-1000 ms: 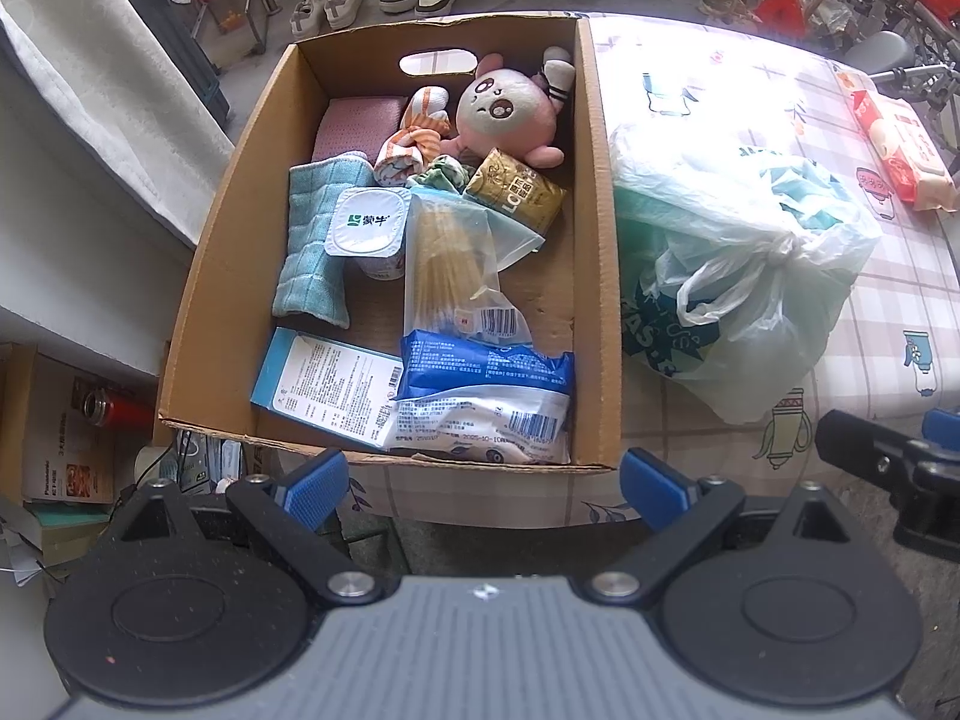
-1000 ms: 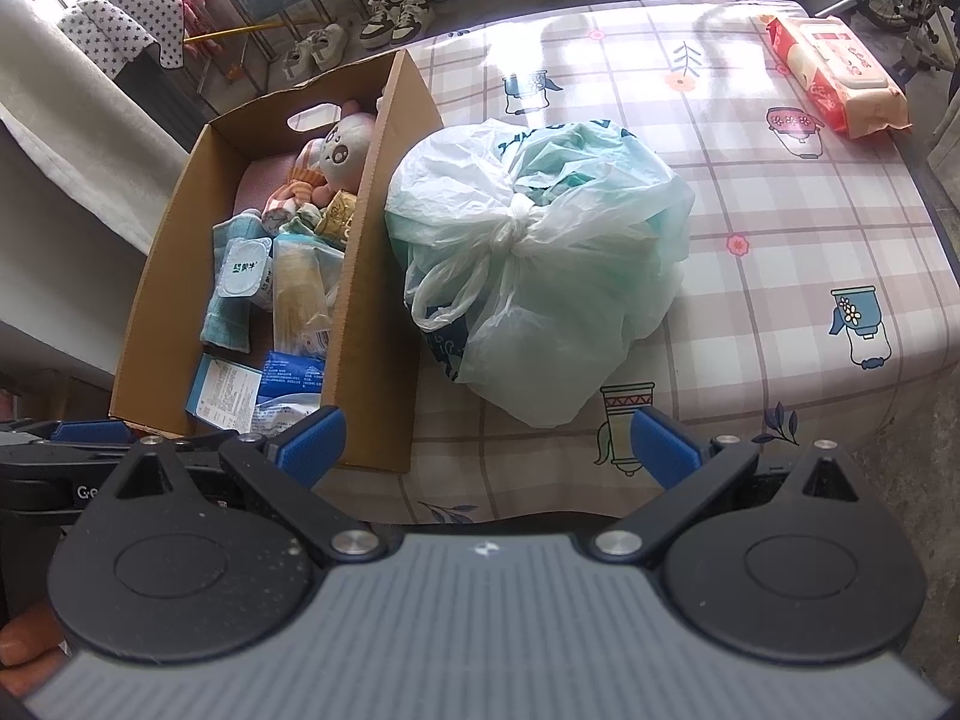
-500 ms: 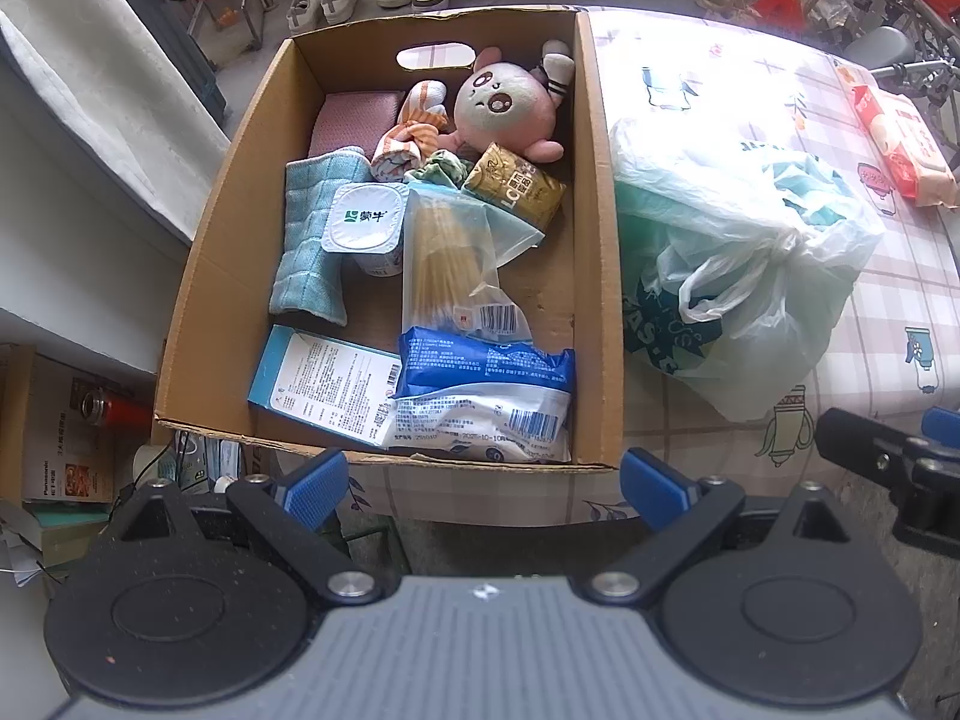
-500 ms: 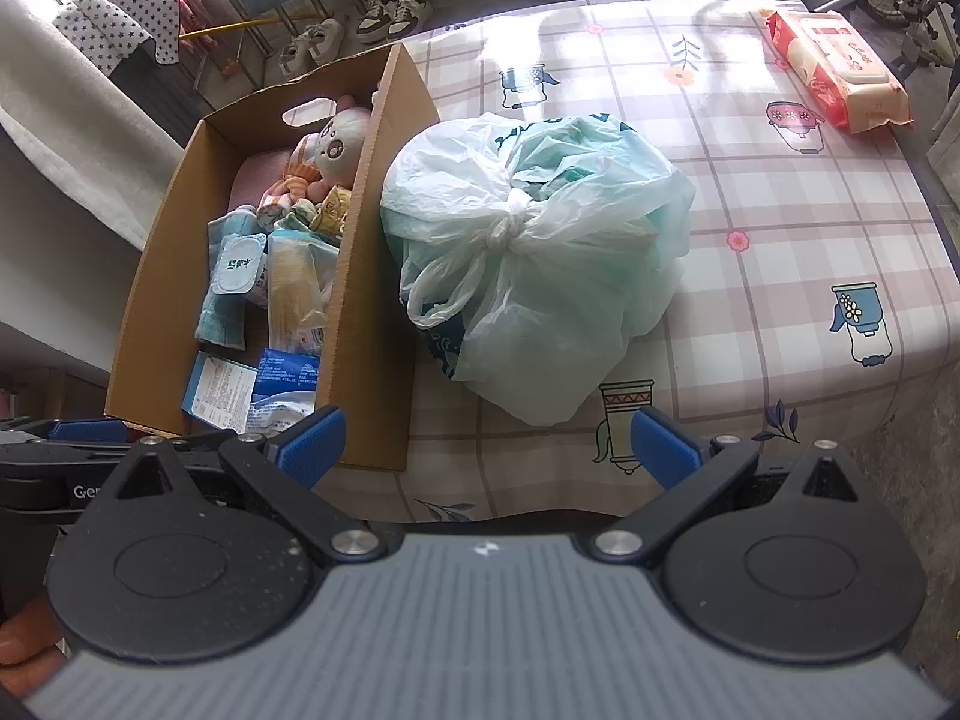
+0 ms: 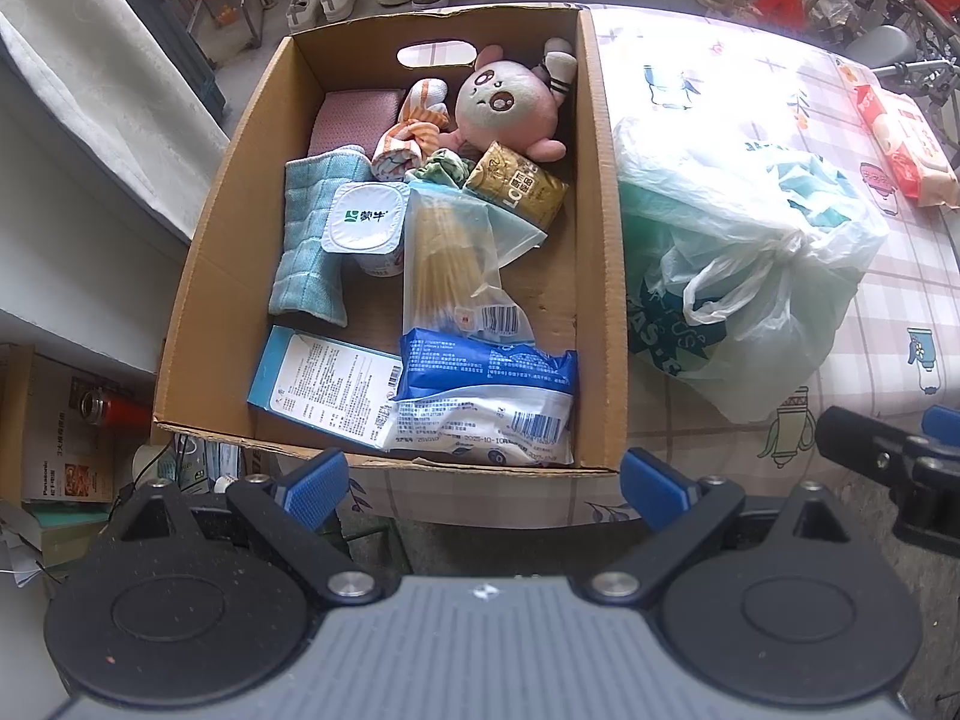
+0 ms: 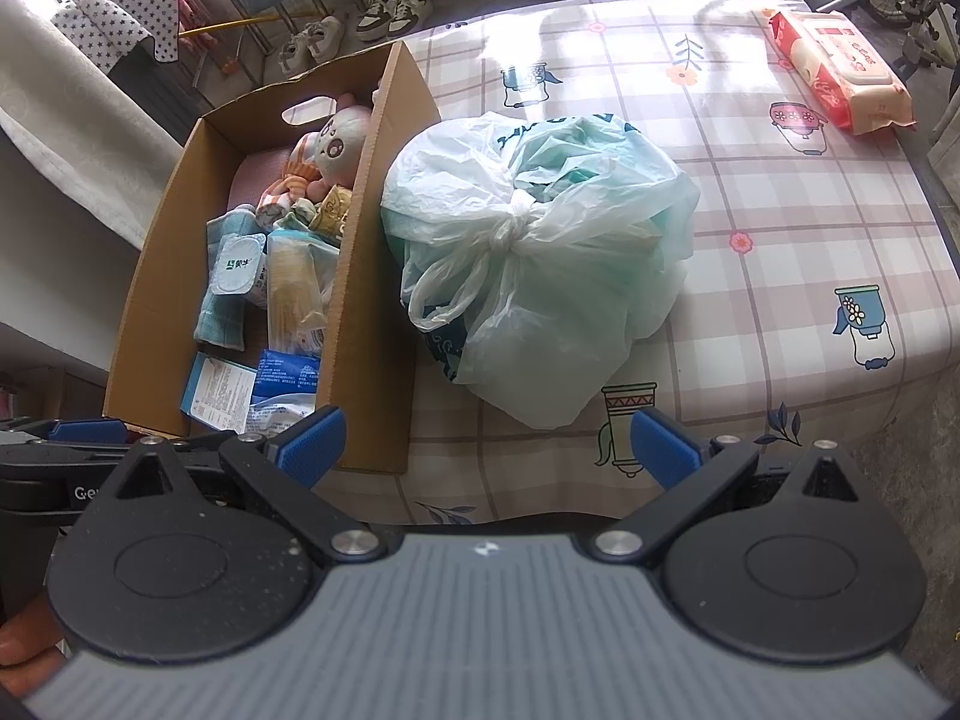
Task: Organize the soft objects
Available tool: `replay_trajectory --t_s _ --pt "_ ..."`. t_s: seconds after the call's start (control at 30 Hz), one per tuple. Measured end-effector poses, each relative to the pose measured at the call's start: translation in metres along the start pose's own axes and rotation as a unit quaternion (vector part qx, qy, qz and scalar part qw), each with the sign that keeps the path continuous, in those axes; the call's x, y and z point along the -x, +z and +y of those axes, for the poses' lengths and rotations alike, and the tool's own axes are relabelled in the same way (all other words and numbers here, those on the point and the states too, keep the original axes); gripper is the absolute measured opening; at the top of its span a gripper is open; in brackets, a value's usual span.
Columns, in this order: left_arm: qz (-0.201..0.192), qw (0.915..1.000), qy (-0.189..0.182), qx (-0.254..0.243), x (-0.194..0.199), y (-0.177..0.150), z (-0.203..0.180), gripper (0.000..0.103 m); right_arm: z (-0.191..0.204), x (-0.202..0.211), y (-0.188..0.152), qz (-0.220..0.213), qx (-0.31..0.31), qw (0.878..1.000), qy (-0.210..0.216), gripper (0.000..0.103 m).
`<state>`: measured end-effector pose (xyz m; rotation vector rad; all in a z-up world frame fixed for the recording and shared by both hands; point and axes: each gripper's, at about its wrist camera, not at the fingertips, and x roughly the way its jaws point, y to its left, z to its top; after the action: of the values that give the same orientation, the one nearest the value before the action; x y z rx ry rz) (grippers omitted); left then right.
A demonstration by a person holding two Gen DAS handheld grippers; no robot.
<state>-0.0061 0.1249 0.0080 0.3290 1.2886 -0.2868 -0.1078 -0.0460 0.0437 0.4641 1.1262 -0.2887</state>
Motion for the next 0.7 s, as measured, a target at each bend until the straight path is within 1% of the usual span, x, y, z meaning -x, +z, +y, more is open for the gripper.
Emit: replay_trajectory --t_s 0.7 --pt "0.001 1.0 0.0 -0.001 -0.0008 0.0005 -0.0009 0.098 -0.0001 -0.002 0.0011 0.0 -0.001 1.0 0.0 0.102"
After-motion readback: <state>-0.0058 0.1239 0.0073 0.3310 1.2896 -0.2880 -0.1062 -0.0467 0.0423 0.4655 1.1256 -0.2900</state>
